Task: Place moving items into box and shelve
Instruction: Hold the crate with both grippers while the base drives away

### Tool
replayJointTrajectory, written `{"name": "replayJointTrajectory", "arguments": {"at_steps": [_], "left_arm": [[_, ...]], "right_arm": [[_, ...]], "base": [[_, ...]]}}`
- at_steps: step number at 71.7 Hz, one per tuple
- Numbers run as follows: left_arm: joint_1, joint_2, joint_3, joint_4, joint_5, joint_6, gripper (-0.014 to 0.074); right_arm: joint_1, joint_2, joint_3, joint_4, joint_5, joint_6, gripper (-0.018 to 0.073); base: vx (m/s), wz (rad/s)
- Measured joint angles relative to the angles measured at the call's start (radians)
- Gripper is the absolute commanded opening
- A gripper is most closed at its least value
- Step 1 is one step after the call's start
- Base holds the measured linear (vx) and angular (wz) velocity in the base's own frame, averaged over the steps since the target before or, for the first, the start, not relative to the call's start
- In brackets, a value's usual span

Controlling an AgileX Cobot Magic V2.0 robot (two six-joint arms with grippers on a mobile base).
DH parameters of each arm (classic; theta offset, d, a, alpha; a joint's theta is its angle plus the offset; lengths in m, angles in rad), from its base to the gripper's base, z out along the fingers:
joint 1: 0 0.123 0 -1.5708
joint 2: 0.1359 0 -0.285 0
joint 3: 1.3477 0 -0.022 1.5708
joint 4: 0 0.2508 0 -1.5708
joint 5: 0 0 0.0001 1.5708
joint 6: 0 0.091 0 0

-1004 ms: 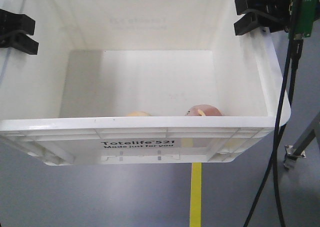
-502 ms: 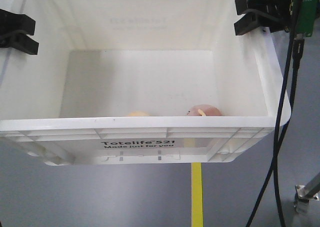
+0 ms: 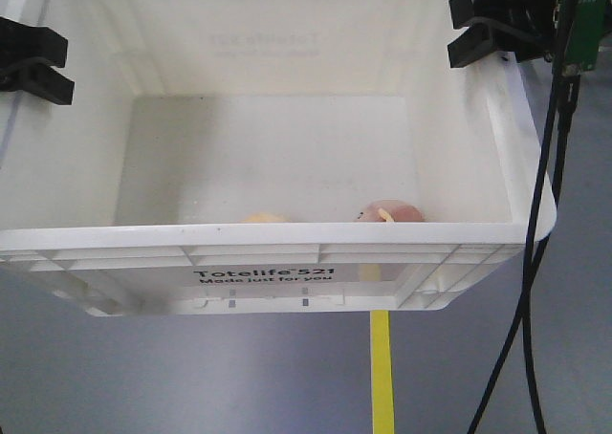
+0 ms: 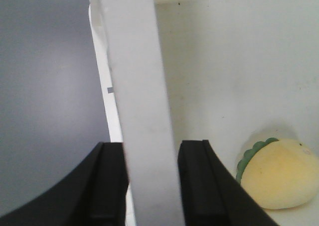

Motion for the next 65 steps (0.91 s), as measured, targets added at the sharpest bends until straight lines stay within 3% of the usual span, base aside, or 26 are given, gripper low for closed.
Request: {"name": "replayJointTrajectory", "arguments": {"at_steps": [65], "left_arm": [[0.0, 0.0, 0.0, 0.0, 0.0, 0.0, -0.0027]], "right_arm": [[0.0, 0.001, 0.0, 0.0, 0.0, 0.0, -0.0012]], "base": [[0.47, -0.18]]}}
